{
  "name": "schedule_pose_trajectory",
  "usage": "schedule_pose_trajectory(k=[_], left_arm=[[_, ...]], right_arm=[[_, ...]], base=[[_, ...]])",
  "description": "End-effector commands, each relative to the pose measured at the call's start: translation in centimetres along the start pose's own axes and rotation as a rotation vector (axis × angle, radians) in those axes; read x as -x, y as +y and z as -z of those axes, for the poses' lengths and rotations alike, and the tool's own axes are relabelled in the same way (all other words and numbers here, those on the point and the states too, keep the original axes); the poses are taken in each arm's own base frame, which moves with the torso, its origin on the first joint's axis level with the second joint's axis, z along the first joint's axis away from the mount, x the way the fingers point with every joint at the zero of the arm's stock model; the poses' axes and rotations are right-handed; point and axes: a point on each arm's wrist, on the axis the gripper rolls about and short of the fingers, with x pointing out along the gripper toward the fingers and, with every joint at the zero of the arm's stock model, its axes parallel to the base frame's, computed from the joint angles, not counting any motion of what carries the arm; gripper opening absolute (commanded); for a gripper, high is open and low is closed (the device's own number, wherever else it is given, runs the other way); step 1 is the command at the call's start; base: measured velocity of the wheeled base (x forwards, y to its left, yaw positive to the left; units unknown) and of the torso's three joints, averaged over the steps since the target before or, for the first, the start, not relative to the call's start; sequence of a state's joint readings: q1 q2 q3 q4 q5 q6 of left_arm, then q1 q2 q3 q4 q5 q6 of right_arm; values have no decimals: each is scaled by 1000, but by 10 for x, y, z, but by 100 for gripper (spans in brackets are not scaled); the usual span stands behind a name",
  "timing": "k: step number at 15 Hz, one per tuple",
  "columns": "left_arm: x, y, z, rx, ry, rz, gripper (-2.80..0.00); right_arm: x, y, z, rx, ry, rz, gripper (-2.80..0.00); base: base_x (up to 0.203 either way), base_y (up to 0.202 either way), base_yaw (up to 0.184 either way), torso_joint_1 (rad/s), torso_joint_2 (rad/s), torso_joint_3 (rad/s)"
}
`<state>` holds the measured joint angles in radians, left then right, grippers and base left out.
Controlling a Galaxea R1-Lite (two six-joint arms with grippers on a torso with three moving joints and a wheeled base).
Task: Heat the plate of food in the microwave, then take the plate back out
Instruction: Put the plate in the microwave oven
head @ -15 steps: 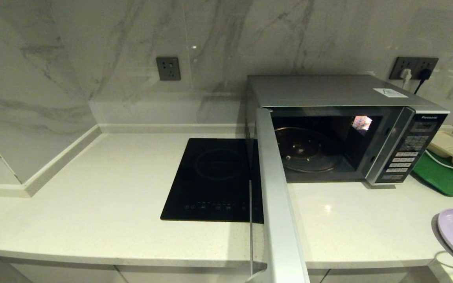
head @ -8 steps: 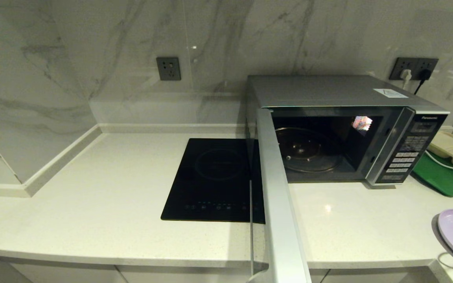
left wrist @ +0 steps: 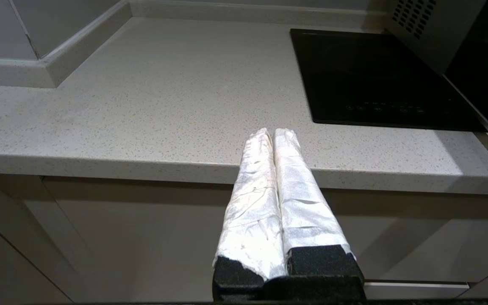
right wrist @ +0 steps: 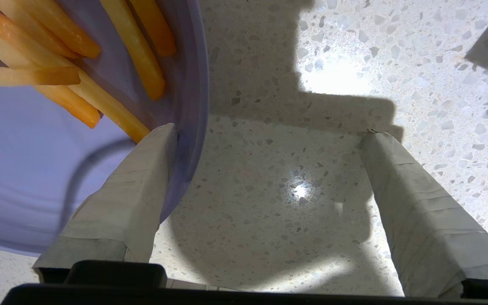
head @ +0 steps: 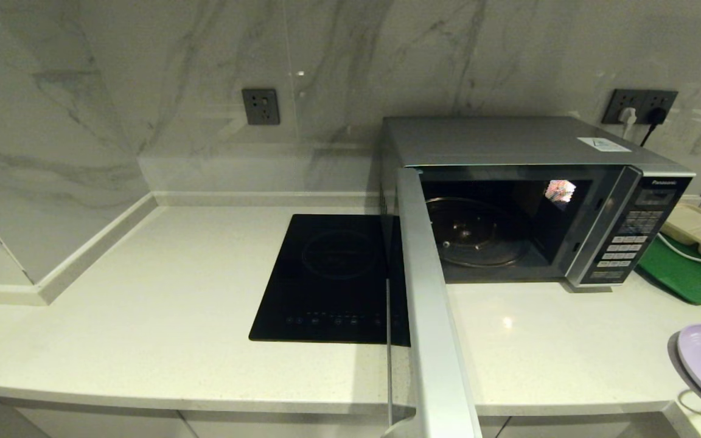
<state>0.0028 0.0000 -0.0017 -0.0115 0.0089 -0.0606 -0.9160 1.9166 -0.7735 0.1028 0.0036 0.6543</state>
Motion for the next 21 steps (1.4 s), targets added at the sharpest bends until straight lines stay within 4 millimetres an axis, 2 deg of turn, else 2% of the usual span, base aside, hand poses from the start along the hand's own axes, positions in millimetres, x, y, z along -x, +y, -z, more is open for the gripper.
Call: schedule_pose_trajectory(k=[1,7,8,21], left_arm=[[0,0,0,1,-1,-1,-280],[0,0,0,1,-1,-1,-280],[0,0,0,1,-1,-1,-280],[0,0,0,1,-1,-1,-280]], right_arm=[[-1,1,-2,-4,-2,-1,0],[-1,1,-1,-1,-2,1,0],[-1,1,-1,7,0,2,-280],[0,-1,0,6,2,3,-280]], base=[[0,0,0,0,0,0],[0,0,0,0,0,0],[0,0,0,0,0,0],[0,0,0,0,0,0]])
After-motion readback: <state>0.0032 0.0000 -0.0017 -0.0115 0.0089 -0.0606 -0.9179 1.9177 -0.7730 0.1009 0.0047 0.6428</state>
